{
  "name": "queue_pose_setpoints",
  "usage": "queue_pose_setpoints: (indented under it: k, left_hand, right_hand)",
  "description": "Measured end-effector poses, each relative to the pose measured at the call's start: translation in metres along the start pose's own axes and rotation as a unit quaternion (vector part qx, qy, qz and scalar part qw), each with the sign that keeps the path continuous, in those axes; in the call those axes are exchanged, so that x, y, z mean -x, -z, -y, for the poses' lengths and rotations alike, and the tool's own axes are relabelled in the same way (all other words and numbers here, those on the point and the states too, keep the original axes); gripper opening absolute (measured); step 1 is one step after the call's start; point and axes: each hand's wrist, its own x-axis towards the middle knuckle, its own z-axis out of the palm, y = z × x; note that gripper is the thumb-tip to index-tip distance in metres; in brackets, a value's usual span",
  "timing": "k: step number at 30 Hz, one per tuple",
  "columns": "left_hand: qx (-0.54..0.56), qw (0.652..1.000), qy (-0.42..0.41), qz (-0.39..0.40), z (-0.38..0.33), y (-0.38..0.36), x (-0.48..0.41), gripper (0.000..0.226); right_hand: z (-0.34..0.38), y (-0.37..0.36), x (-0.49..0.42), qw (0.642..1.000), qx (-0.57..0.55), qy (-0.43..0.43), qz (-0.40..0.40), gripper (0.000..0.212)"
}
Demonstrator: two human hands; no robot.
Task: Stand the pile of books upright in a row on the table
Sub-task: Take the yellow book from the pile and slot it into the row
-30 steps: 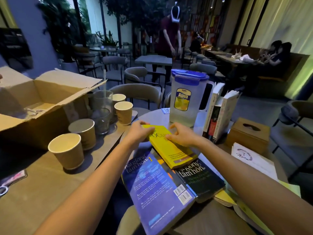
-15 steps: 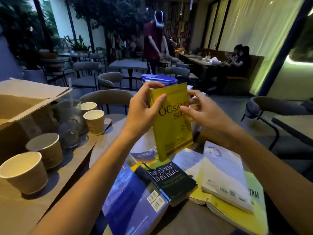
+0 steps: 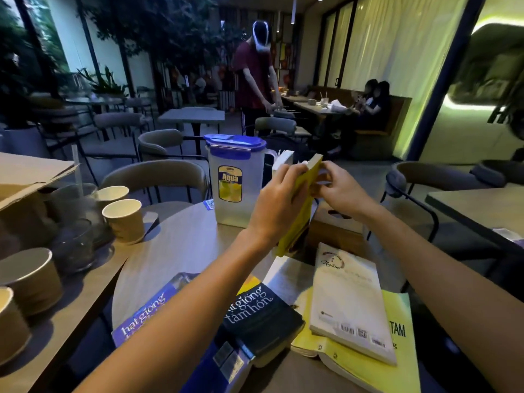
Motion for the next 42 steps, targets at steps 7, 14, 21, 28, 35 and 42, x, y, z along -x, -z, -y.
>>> queue_pose_setpoints:
  k: [7, 14, 21, 28, 35, 42]
  left_hand:
    - [-0.01, 0.999, 0.034, 0.009, 0.011, -0.031, 0.014, 0.02]
    - [0.008, 0.994, 0.073, 0.075, 0.012, -0.031, 0.012, 0.032]
    - [0.094, 0.969, 0.12, 0.195, 0.026, 0.007, 0.025, 0.047]
    - [-0.072, 0.988, 0.079, 0.111, 0.029, -0.005, 0.035, 0.051]
    - [-0.151, 0.974, 0.107, 0.129, 0.043, -0.013, 0.016, 0.095]
    - [-0.117, 0.979, 0.094, 0.137, 0.051, -0.01, 0.011, 0.081]
  right_hand:
    - [-0.002, -0.013, -0.004, 0.984, -0.142, -0.112, 0.001, 0.031]
    - [-0.004, -0.01, 0.002, 0.98, -0.16, -0.113, -0.035, 0.038]
    - [0.001, -0.003, 0.009, 0.996, -0.056, -0.047, -0.046, 0.029]
    - [0.017, -0.008, 0.014, 0.998, 0.045, -0.042, 0.013, 0.062]
    - [0.01, -0.011, 0.017, 0.991, 0.127, -0.001, 0.032, 0.072]
    - [0.006, -0.028, 0.011, 0.991, 0.133, 0.02, 0.016, 0.074]
